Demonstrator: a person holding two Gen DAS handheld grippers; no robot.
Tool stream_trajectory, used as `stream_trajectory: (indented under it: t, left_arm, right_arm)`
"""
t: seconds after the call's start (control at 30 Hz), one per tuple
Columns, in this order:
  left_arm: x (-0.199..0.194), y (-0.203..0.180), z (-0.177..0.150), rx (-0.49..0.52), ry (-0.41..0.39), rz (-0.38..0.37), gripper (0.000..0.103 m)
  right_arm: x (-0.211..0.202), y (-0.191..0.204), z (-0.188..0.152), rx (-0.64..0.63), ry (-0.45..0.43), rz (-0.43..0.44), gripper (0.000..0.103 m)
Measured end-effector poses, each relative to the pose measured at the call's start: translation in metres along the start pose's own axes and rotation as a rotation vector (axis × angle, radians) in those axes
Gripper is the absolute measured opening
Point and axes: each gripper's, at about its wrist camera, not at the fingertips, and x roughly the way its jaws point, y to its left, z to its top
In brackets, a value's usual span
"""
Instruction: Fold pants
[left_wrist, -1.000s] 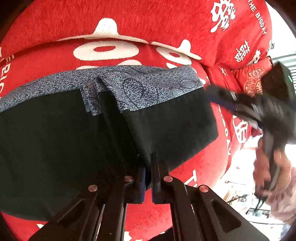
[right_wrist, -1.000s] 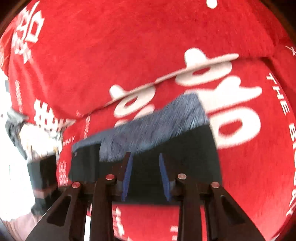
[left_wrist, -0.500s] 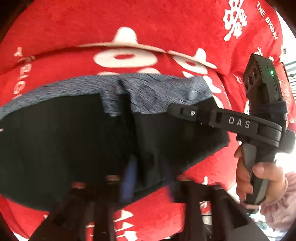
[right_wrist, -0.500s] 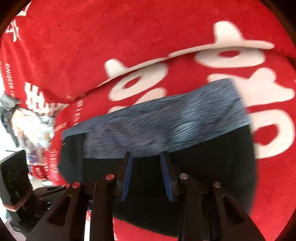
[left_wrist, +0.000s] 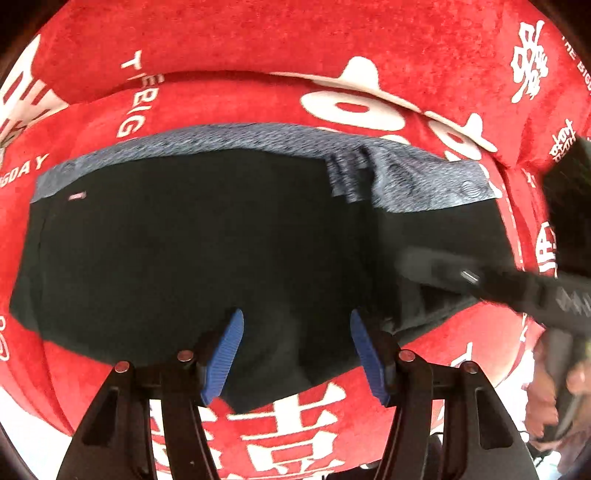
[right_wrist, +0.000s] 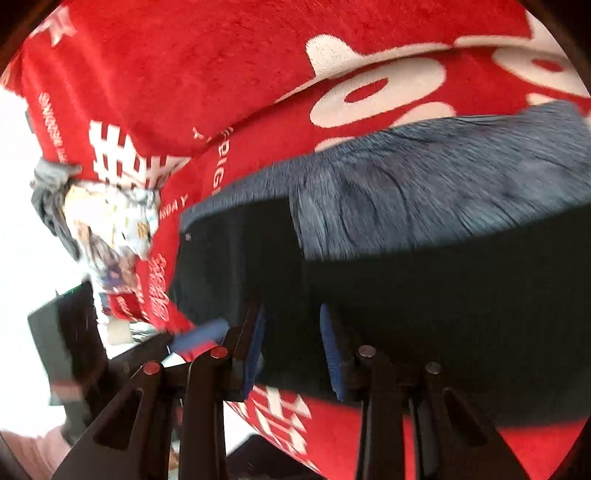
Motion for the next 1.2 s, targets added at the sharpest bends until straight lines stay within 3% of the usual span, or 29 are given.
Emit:
stream_trajectory:
  t: [0.2,0.43,0.5,0.6,0.63,0.67,0.7,0.9,1.0,1.2]
  left_arm:
    - [0.001,0.001,-0.011,0.004,0.03,0.034,0.061]
    - [-0.003,0.013,-0.019,-0.026,0.04,0.076,0.061]
    - [-0.006,0.026,-0.024,-0.042,0.04,0.097,0.067]
    - [-0.009,0.044,-0.03,-0.081,0.042,0.1,0.068]
    - [-0.009,0.047,-0.031,-0.088,0.046,0.101,0.072]
    - [-0.009,0.051,-0.032,-0.095,0.05,0.106,0.086]
    - [-0.01,0.055,-0.034,-0.1,0.044,0.116,0.09]
    - [-0.01,0.072,-0.041,-0.137,0.046,0.112,0.09]
    - [-0.012,0.082,-0.044,-0.168,0.045,0.101,0.09]
    - [-0.021,0.103,-0.058,-0.201,0.041,0.075,0.09]
  right_arm:
    - [-0.033,-0.005,-0.027,0.026,-0.048,-0.1,0.036]
    - [-0.005,0.024,-0.021,-0.094,-0.005,-0.169,0.036]
    - [0.012,0.03,-0.023,-0.119,0.021,-0.208,0.036]
    - [0.026,0.041,-0.029,-0.175,0.032,-0.3,0.036]
    - [0.026,0.043,-0.031,-0.185,0.033,-0.314,0.036]
    - [0.026,0.044,-0.032,-0.193,0.04,-0.326,0.036]
    - [0.025,0.044,-0.033,-0.196,0.046,-0.333,0.036]
    - [0.024,0.052,-0.036,-0.194,0.096,-0.375,0.036]
    - [0.023,0.061,-0.041,-0.202,0.115,-0.391,0.051]
    - [0.033,0.085,-0.046,-0.238,0.144,-0.398,0.064]
